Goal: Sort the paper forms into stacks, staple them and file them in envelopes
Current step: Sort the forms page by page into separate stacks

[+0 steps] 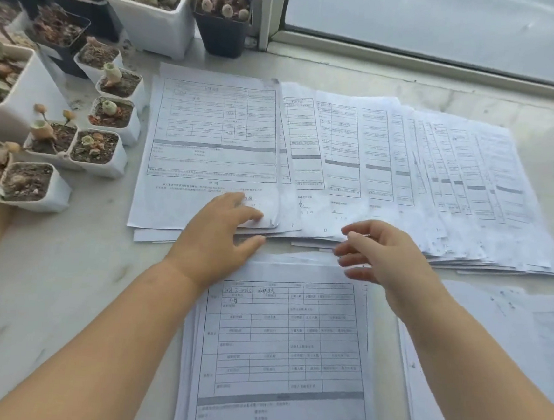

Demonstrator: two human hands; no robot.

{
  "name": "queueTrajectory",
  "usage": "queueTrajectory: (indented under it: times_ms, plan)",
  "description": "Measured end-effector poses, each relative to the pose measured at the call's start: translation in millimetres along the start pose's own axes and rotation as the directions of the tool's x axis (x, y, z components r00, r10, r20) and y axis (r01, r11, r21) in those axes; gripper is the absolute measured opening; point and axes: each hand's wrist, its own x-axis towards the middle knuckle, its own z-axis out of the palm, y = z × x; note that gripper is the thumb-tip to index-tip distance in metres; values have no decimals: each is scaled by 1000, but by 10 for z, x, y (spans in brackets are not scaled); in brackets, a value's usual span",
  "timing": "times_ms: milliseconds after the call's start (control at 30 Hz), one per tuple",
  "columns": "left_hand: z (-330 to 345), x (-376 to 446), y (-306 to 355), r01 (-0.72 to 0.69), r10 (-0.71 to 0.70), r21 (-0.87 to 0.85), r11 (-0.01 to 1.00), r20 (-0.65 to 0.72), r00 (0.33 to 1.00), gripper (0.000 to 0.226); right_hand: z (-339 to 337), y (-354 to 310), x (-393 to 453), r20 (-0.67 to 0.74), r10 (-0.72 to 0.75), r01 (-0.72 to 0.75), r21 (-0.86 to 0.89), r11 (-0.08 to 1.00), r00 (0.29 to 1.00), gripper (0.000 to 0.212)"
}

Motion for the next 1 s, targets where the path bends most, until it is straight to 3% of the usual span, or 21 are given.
queueTrajectory:
  times_ms: [200,333,467,600,733,1000]
  plan:
    - [207,-756,279,-115,104,-51,992,-172,980,27,-349,664,-795,-36,68,-70,-40,997,997,8]
    - [638,-1609,645,-178,162,-105,978,-148,976,22,-456,1278,-1179,-11,122,-122,-188,975,992,12]
    - [1093,-2391,932,-189,186,-131,973,-32,982,19,-526,1701,-1539,41,122,-105,-295,950,992,10]
    - [1346,-2771,1071,-161,170,-130,978,58,984,26,-520,1885,-1815,146,166,-132,-218,967,975,7]
    - [1408,-2816,1089,-81,80,-106,991,-9,997,32,-482,1949,-1932,319,228,-211,-88,973,920,14]
    - [1459,-2814,1068,-62,54,-92,994,-92,994,29,-476,2019,-1936,349,199,-240,78,968,916,10]
